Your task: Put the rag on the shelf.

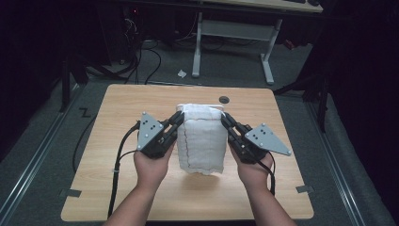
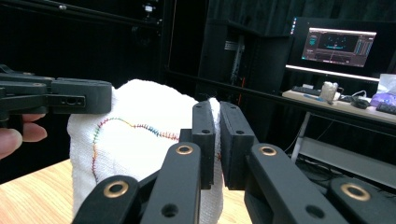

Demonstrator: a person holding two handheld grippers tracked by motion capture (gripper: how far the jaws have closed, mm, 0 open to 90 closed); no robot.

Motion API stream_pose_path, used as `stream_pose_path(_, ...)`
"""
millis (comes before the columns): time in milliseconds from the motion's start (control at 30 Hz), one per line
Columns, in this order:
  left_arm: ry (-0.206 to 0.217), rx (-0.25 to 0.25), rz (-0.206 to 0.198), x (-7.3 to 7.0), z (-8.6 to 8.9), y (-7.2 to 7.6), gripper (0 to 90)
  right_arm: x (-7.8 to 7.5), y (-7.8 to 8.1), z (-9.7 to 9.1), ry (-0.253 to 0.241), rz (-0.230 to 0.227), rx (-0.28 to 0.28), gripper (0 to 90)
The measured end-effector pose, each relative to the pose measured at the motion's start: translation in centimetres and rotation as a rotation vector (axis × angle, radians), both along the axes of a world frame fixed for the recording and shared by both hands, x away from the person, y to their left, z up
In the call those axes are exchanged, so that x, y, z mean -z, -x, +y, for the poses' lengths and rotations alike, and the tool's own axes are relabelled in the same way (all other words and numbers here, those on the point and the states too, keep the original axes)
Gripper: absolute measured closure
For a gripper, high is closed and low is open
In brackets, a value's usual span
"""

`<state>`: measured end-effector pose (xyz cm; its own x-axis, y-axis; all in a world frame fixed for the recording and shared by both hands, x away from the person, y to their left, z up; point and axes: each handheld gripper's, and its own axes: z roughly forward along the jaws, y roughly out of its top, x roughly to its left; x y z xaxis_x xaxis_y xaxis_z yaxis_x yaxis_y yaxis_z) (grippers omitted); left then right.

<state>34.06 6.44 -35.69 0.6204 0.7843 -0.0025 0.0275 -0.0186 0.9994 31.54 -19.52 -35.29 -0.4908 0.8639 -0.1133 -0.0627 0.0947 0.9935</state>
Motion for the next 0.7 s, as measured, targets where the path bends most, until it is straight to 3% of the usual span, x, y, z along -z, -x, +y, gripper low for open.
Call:
stream_pose_path(300,0.001,0.012,0.001,-0.9,-0.6,-1.8,84.9,-0.7,-1.1,-0.4,-0.007,0.003,0.007,85.8)
stream_pose_path(700,-0.026,-0.020,-0.028,-2.9,-1.3,-5.7,85.0,-2.6,-5.1,-0.6,-0.029,0.010,0.029,85.9)
